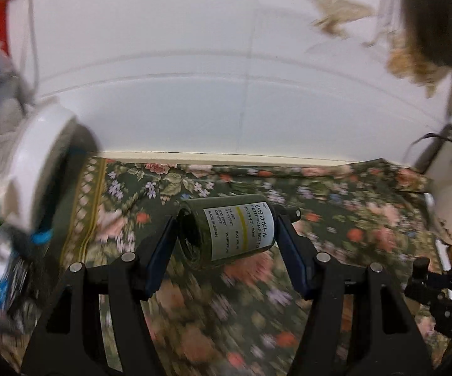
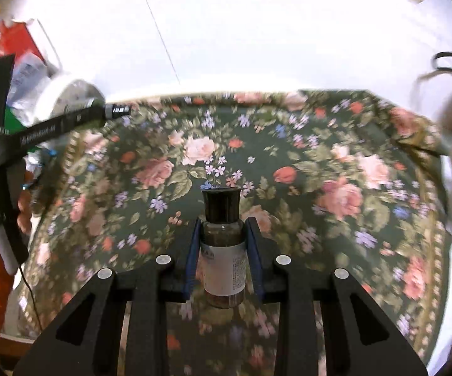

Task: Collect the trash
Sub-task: 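Grasp a green-labelled bottle with the left tool while the right tool grasps a brown bottle, then carry both small bottles down toward the floor bin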

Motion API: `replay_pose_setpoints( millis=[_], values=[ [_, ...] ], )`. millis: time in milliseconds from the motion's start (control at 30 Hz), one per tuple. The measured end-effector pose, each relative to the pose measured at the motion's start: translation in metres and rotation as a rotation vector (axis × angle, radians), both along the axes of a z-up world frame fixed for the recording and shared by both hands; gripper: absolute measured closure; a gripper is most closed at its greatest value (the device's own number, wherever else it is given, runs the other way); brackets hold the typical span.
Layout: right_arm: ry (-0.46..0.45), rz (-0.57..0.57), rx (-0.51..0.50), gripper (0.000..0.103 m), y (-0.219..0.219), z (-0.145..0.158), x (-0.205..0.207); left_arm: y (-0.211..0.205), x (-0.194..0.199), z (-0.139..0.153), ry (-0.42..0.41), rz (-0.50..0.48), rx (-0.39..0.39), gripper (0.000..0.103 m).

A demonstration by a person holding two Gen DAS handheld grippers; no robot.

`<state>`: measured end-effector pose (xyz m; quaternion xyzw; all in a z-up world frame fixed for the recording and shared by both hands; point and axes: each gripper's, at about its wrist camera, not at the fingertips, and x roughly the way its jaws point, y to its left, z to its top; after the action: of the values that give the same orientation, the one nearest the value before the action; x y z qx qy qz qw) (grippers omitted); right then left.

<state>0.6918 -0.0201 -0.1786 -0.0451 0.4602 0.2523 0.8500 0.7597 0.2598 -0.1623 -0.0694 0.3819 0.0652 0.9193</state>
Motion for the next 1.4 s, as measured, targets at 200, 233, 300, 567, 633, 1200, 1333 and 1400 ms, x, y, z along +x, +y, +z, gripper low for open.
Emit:
replay_pose_setpoints(
  millis=[200, 233, 300, 567, 633, 1200, 1333, 1400],
  values=[
    [-0.056, 0.037, 0.06, 0.077, -0.037, 0.032, -0.046, -0.057, -0.083, 0.043, -0.06, 0.054, 0.028, 0.04],
    [-0.062, 0.043, 0.066, 0.077, -0.041, 0.035, -0.052, -0.067, -0.098, 0.05, -0.072, 0.062, 0.035, 0.04],
    [-0.085, 0.058, 0.076, 0.077, -0.056, 0.047, -0.071, -0.087, -0.126, 0.061, -0.095, 0.078, 0.054, 0.04],
    [-0.13, 0.078, 0.127, 0.077, -0.093, 0.078, -0.137, -0.145, -0.213, 0.092, -0.134, 0.072, 0.049, 0.04],
    [-0.138, 0.069, 0.143, 0.077, -0.1, 0.084, -0.156, -0.156, -0.23, 0.093, -0.135, 0.054, 0.043, 0.039],
    [-0.112, -0.134, 0.146, 0.077, -0.111, 0.059, -0.327, -0.196, -0.392, 0.023, 0.003, -0.142, 0.023, 0.039],
    [-0.088, -0.17, 0.153, 0.077, -0.112, 0.046, -0.363, -0.191, -0.435, 0.009, 0.03, -0.148, 0.031, 0.04],
    [-0.073, -0.183, 0.155, 0.077, -0.111, 0.041, -0.379, -0.188, -0.451, 0.003, 0.046, -0.151, 0.033, 0.04]
  ],
)
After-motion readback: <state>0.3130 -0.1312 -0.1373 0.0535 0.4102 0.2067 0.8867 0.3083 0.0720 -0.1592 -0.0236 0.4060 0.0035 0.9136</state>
